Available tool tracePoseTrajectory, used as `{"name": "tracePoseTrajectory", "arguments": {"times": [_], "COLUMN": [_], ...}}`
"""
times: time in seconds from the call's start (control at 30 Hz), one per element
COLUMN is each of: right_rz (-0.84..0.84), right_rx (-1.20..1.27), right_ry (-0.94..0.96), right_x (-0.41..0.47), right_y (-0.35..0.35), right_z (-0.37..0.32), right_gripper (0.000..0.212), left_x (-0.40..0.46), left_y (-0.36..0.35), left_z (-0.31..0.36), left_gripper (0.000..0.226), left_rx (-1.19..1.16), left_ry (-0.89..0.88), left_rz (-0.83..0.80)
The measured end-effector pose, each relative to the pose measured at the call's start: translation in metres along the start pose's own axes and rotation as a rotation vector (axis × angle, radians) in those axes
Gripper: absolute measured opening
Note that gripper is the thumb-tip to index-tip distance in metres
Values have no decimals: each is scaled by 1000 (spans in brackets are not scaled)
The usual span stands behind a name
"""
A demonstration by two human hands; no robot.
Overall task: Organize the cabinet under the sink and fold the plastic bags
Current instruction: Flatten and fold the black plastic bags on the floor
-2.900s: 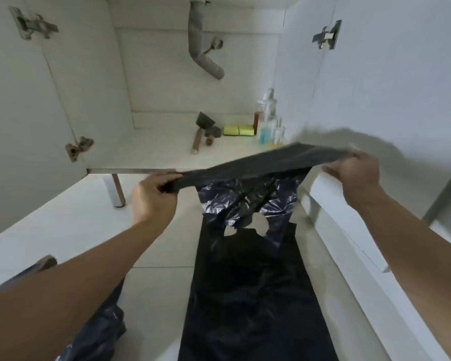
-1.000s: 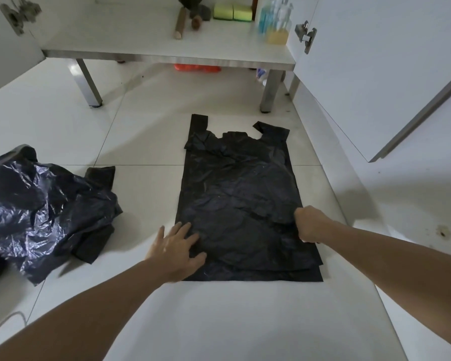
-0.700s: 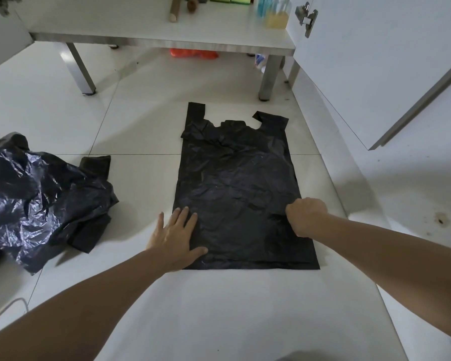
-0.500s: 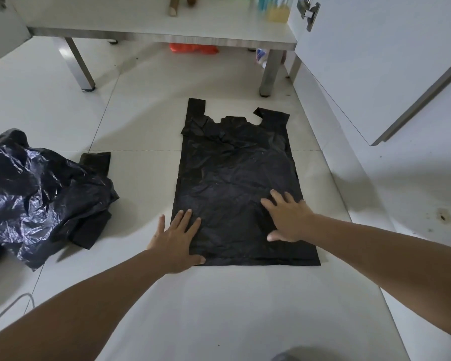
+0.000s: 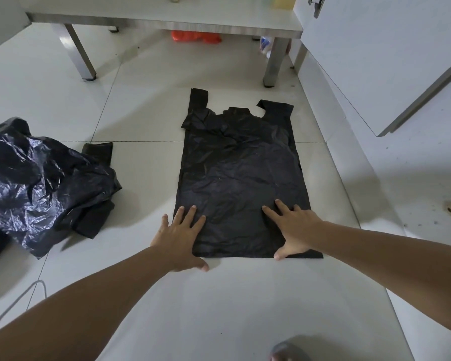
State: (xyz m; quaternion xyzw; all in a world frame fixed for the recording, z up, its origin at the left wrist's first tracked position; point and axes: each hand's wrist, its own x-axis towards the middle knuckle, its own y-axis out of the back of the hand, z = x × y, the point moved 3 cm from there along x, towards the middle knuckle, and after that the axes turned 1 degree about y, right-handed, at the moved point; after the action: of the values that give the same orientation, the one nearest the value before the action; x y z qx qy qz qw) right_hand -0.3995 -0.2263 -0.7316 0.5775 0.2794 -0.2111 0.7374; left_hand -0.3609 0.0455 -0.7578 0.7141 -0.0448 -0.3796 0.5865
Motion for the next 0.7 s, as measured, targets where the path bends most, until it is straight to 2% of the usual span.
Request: {"name": "tracePoseTrajectory", "arguments": {"times": [0.2, 0.33, 0.4, 0.53, 0.7], "right_rz": [17, 43, 115, 378, 422], "right_rx": [-60, -56, 32, 174, 157], "right_ry": [25, 26, 31, 40, 116], "right_x": [-4, -2, 3, 23, 59], "right_y": [5, 17, 30, 56, 60], "right_z": [-8, -8, -6, -3, -11], "right_gripper": [121, 118, 108, 81, 73], "left_x": [-2, 0, 6, 27, 55], "left_y": [2, 9, 18, 37, 48], "left_z": [2, 4, 5, 5, 6], "left_gripper": [118, 114, 107, 96, 89], "left_rx": [-27, -25, -79, -60, -61], "left_ry": [17, -17, -15, -2, -2], "left_rz": [7, 90, 156, 241, 258]}}
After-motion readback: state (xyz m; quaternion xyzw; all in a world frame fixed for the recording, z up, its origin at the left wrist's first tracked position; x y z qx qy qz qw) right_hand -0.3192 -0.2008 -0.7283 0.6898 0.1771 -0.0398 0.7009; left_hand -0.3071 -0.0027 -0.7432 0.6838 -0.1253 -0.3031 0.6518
